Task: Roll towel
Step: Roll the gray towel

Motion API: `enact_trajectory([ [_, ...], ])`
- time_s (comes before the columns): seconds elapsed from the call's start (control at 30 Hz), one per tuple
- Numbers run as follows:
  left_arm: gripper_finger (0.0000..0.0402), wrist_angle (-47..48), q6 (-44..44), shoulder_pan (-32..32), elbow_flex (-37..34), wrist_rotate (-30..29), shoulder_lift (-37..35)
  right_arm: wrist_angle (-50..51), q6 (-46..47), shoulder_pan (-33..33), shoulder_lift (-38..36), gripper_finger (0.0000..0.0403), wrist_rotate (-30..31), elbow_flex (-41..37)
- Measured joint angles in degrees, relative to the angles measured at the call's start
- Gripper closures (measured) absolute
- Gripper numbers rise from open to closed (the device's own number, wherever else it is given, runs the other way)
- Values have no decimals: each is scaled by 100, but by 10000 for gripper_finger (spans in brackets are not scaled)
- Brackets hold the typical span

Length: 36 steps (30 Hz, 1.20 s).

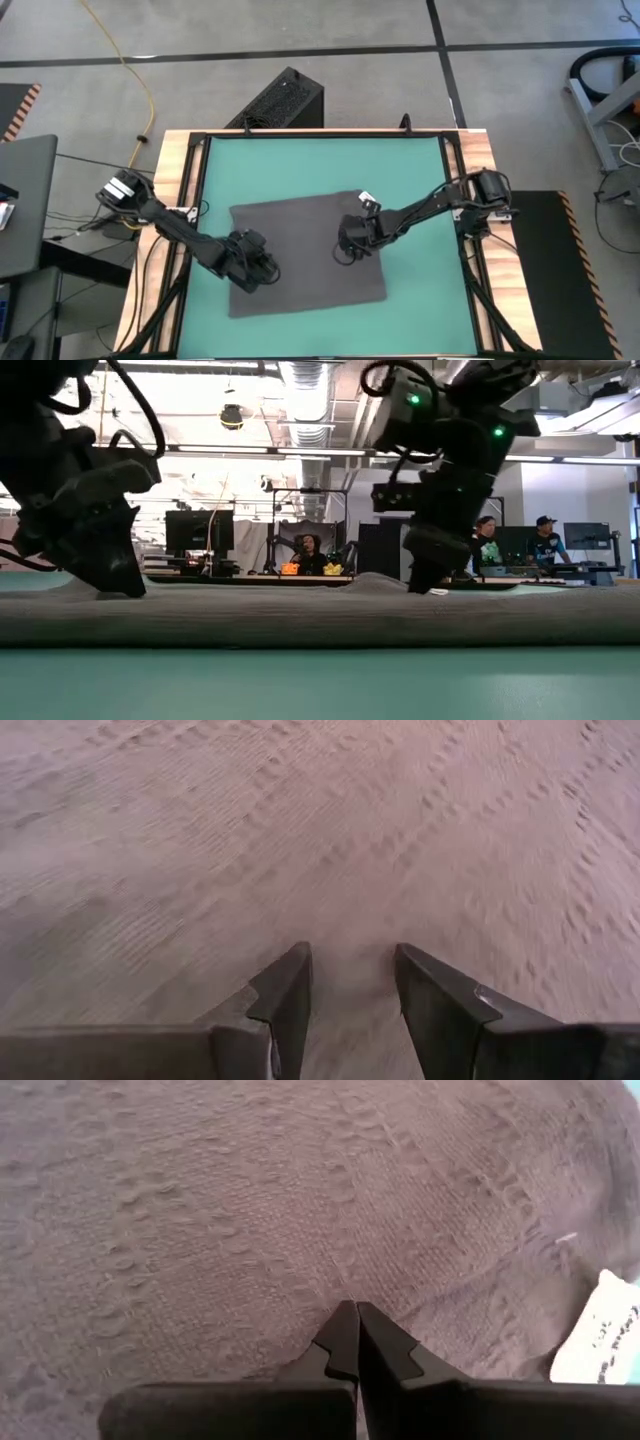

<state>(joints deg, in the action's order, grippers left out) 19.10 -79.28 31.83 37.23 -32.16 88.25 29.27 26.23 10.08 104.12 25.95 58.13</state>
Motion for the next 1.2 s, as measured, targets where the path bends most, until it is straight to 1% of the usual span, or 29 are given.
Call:
enact_trajectory([
  [0.13,264,99,231,4,0,-119,-221,245,245,102,-7,383,167,-73],
  [0.3,264,121,361,2,-2,-440,-520,506,192,419,-151,383,903,169],
  [0.4,264,-433,916,50,-4,-583,-672,747,187,648,-494,381,961,503],
  [0.5,265,-1250,1632,129,-2,-615,-697,1046,284,1050,-806,380,1031,584],
  [0.57,265,-1617,1907,157,-2,-632,-663,997,511,1316,-1006,382,1023,581],
  [0.63,265,-1792,2050,162,-2,-641,-654,913,865,1565,-1106,385,979,562],
  [0.73,265,-1913,2117,162,-2,-648,-652,872,1555,1945,-924,387,793,422],
  [0.83,265,-1874,2122,182,-2,-637,-652,865,2269,2297,-526,388,772,334],
  [0.97,265,-1891,2129,204,-2,-479,-579,911,2986,2662,104,388,423,332],
  [1.1,265,-1909,2035,275,-2,-458,-328,943,3584,3018,374,388,529,354],
  [1.2,265,-1920,1863,334,-2,-422,-26,1001,3830,3220,372,388,591,356],
])
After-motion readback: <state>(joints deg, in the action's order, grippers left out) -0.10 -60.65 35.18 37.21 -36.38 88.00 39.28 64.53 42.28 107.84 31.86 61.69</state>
